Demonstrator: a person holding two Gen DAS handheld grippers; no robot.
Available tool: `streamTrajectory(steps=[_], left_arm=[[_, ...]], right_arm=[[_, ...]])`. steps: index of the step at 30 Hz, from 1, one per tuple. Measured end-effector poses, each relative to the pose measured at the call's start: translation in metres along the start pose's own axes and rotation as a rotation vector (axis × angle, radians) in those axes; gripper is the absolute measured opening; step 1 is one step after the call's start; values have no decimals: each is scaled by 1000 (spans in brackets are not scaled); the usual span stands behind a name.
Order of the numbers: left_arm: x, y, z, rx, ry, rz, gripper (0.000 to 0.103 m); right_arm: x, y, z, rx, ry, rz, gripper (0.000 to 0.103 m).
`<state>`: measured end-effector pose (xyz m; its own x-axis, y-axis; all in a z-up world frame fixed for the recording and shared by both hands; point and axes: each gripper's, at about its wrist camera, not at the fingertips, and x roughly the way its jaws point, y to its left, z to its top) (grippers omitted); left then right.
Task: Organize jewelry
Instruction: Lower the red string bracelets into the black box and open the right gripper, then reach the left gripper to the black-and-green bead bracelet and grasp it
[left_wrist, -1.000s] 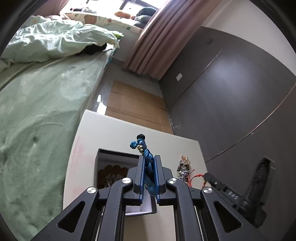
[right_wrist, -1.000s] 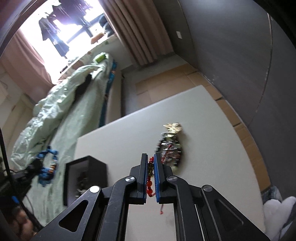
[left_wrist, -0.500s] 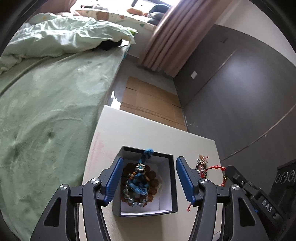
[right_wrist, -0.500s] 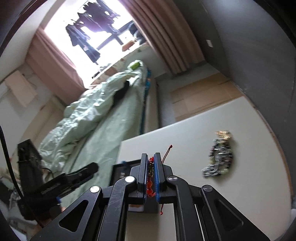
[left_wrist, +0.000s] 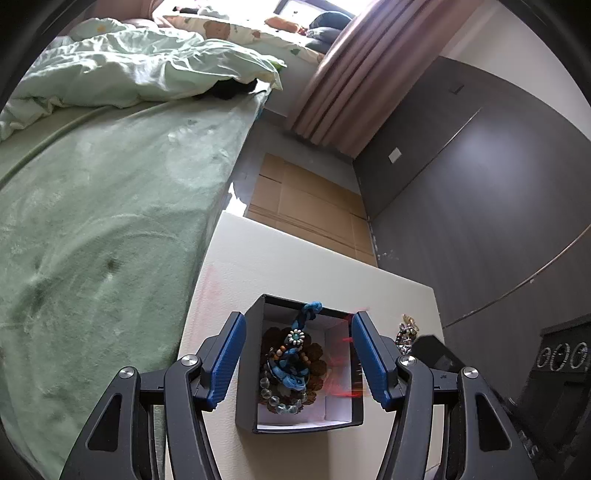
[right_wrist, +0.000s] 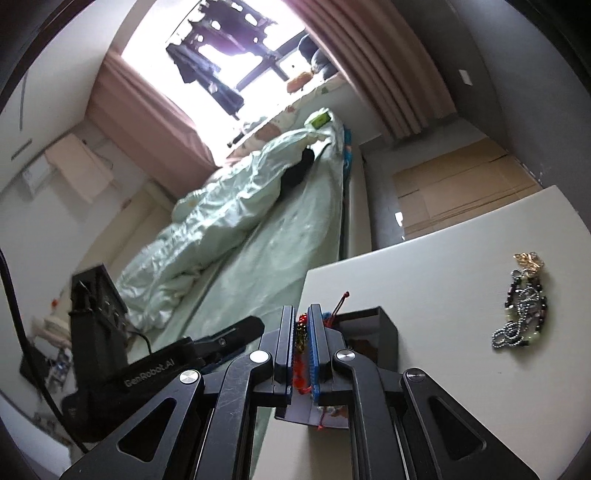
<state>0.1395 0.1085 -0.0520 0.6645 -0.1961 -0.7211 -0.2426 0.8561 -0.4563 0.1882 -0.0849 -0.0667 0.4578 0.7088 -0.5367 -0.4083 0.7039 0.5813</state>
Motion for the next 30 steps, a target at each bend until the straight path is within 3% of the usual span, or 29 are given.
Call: streamTrajectory(steps=[1, 3, 18, 30], left_arm=[[0, -1, 0, 2, 1, -1, 61], [1, -2, 0, 5, 2, -4, 61], [17, -41, -14, 88, 31, -39, 61], [41, -91, -30, 197, 53, -51, 61]], right_arm=[[2, -1, -1, 7, 15, -3, 44], [-2, -3, -2, 16, -2, -9, 61], [-55, -65, 7, 132, -57, -142, 61], [-78, -114, 6, 265, -43, -230, 61]])
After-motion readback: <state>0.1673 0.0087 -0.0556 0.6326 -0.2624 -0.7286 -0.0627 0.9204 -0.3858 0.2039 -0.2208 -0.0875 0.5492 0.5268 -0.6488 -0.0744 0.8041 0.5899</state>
